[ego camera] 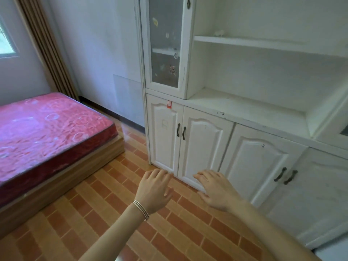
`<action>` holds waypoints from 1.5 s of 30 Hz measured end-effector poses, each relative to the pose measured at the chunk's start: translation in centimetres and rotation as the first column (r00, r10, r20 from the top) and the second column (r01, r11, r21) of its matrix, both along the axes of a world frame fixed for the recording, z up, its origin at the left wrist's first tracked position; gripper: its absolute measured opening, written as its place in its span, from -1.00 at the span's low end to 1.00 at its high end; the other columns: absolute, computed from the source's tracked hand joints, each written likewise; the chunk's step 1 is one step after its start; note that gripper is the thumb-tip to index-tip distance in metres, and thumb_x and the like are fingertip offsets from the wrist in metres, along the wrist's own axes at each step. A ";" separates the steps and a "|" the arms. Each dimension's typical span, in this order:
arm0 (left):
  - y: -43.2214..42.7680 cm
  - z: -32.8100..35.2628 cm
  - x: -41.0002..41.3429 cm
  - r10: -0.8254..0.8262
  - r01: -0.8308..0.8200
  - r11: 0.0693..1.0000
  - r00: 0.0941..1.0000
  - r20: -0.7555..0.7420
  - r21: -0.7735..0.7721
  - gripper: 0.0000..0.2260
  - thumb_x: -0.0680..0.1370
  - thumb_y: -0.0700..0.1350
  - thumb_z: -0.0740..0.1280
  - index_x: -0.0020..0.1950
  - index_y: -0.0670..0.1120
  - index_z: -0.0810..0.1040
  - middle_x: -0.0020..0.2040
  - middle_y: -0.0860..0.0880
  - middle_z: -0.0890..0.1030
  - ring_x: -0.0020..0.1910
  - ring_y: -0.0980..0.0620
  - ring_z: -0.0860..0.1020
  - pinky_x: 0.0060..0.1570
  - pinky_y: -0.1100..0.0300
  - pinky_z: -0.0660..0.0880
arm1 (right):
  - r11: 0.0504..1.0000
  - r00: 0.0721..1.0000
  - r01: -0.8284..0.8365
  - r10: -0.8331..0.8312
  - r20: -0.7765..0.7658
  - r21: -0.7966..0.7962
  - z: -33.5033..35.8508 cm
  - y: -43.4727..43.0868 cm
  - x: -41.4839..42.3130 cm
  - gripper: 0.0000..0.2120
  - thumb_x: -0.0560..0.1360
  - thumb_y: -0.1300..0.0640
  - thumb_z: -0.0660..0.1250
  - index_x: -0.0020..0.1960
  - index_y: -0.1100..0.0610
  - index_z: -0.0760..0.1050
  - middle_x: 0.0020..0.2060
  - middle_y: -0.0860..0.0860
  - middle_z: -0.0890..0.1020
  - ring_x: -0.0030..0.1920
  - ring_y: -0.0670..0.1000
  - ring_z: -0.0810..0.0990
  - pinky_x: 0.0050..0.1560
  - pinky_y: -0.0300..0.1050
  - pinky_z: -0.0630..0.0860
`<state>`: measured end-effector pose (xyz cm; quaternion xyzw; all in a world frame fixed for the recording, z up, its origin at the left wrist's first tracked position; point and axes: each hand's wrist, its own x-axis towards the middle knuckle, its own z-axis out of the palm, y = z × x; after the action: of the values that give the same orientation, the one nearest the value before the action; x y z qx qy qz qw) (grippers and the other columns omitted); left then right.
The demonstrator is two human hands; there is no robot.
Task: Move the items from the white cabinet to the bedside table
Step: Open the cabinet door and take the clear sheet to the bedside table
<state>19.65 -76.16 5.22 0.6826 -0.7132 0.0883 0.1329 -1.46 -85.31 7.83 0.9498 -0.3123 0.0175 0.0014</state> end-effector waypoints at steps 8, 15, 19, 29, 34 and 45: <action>-10.0 2.4 3.9 0.061 -0.062 0.996 0.998 -0.009 -0.071 -0.56 0.44 0.15 0.13 0.18 -0.01 0.55 0.04 0.03 0.61 0.02 0.02 0.56 0.00 0.07 0.50 | 0.995 0.996 -0.053 0.059 0.071 -0.087 1.9 -11.0 5.3 -0.45 0.46 -0.16 0.03 0.33 0.10 0.36 0.23 0.05 0.50 0.24 0.07 0.44 0.21 0.01 0.36; -17.3 2.0 8.8 0.045 -0.045 0.997 0.999 -0.004 -0.056 -0.54 0.44 0.16 0.10 0.19 -0.01 0.55 0.05 0.02 0.61 0.04 0.00 0.57 0.04 0.05 0.49 | 0.995 0.999 -0.023 0.026 0.028 -0.094 1.0 -17.8 9.2 -0.49 0.47 -0.14 0.09 0.35 0.07 0.31 0.26 0.03 0.46 0.26 0.06 0.41 0.24 0.00 0.33; -22.3 2.3 12.5 0.001 0.000 0.998 1.000 0.014 -0.069 -0.56 0.45 0.17 0.11 0.20 0.01 0.54 0.05 0.04 0.60 0.04 0.02 0.56 0.03 0.06 0.49 | 0.996 1.000 0.009 -0.008 0.017 -0.089 1.5 -22.2 12.6 -0.49 0.52 -0.11 0.13 0.41 0.07 0.21 0.34 0.03 0.36 0.34 0.05 0.30 0.32 -0.01 0.22; -35.8 7.2 22.1 -0.172 0.181 0.968 0.983 0.065 -0.176 -0.57 0.47 0.14 0.14 0.22 -0.03 0.50 0.08 0.02 0.58 0.07 -0.01 0.54 0.06 0.06 0.47 | 0.969 0.984 0.151 -0.127 0.127 -0.194 6.5 -31.7 20.1 -0.52 0.47 -0.09 0.12 0.33 0.07 0.33 0.22 0.02 0.47 0.23 0.07 0.43 0.22 0.00 0.36; -40.6 8.3 23.2 -0.246 0.252 0.950 0.968 0.055 -0.186 -0.56 0.49 0.14 0.13 0.27 -0.04 0.46 0.15 -0.02 0.55 0.17 -0.04 0.48 0.15 0.04 0.41 | 0.955 0.970 0.216 -0.187 0.155 -0.202 6.4 -34.4 21.3 -0.52 0.45 -0.12 0.12 0.32 0.05 0.35 0.20 -0.01 0.49 0.20 0.03 0.45 0.18 -0.04 0.39; -52.7 12.7 23.7 -0.293 0.331 0.891 0.942 0.164 -0.309 -0.59 0.47 0.10 0.14 0.20 -0.07 0.51 0.11 -0.05 0.58 0.15 -0.08 0.50 0.12 0.02 0.42 | 0.926 0.966 0.240 -0.197 0.170 -0.291 9.6 -45.0 20.4 -0.51 0.46 -0.12 0.06 0.29 0.08 0.37 0.18 0.01 0.51 0.17 0.05 0.48 0.14 -0.02 0.43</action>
<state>43.33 -128.84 17.87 0.5207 -0.7947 0.2233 0.2181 18.95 -130.31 17.47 0.8935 -0.4091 0.1314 0.1303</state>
